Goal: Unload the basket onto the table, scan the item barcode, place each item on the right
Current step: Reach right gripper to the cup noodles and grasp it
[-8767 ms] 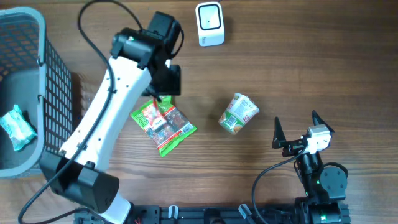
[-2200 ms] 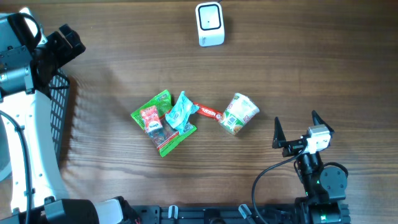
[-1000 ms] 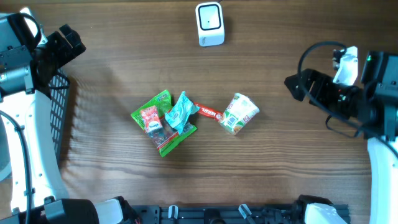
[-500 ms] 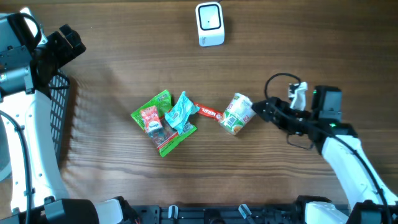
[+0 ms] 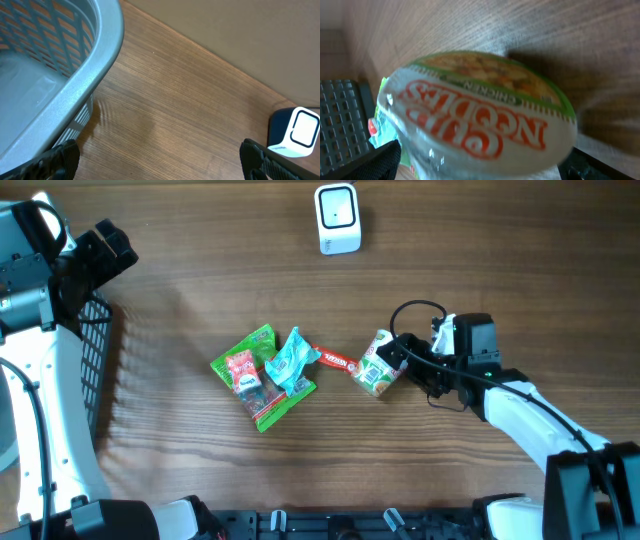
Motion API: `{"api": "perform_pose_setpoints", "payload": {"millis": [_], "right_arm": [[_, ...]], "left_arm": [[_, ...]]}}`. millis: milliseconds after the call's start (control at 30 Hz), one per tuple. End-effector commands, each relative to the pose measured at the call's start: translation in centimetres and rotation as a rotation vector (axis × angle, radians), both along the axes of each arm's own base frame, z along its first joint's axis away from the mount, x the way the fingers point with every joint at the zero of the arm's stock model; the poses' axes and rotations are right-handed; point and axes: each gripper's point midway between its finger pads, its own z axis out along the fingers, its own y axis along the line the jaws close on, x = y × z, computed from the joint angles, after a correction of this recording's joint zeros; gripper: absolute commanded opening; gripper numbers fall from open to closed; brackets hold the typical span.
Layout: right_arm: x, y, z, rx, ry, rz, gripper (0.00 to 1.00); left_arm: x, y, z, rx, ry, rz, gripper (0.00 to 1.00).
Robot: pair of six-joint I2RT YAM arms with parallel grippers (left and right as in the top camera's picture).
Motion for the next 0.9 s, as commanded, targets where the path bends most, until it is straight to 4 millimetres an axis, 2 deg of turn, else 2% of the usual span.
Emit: {"api": "perform_pose_setpoints", "payload": {"millis": [0,133,233,333,600,700,767,867], "right_arm": [[0.2,0.0,-1.0,-0.021,-0.01,0.02,1.0],[0.1,0.0,-2.0,-0.032,0.0,0.037,1.0],[0.5,1.0,-1.0,0.021,-0.046,0.08,0.93],[0.6,1.0,-0.8,0.023,-0.055,0.08,0.85],[-0.1,0.9,-1.7,0.021,-0.054,0.077,0.86],[0.3,1.8,-0.4,0.077,-0.106,0.114,0.78],[0.4,2.5,1.1,0.115,-0.17,0.167,0.78],[0.2,2.9,1.8,0.109,-0.24,0.24,0.78]], "left_arm": [[0.1,0.0,0.7,-0.001,-0.019,-0.002,1.0],[0.1,0.0,0.7,-0.002,-0.016,-0.002,1.0],[0.1,0.0,0.7,-0.002,-0.016,-0.002,1.0],[0.1,0.0,0.7,-0.002,-0.016,-0.002,1.0],[0.1,0.0,0.7,-0.002,-0.016,-0.002,1.0],[0.1,0.0,0.7,-0.002,-0.016,-0.002,1.0],[0.1,0.0,0.7,-0.002,-0.016,-0.002,1.0],[0.1,0.0,0.7,-0.002,-0.016,-0.002,1.0]]}}
